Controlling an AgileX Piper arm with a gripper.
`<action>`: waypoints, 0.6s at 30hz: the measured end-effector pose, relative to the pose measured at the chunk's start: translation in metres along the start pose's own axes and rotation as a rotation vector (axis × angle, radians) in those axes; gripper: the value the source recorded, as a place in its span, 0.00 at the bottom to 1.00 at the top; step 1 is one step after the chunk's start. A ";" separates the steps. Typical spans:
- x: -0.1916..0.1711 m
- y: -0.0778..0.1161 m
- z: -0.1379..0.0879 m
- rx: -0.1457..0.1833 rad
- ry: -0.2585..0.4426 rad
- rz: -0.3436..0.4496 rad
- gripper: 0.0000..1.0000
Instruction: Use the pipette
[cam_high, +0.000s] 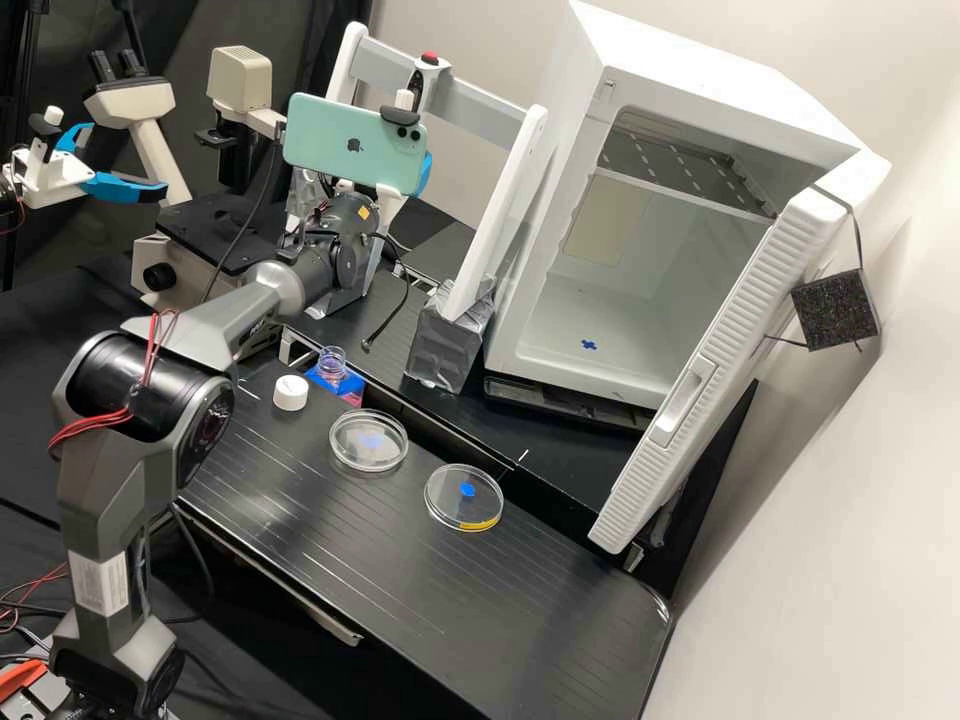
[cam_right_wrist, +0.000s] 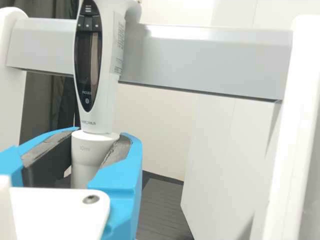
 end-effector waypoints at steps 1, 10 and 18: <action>0.000 0.000 0.000 0.000 0.006 0.003 0.00; 0.001 -0.001 0.000 0.001 0.012 0.004 0.00; 0.003 -0.001 0.003 0.000 0.016 0.010 0.00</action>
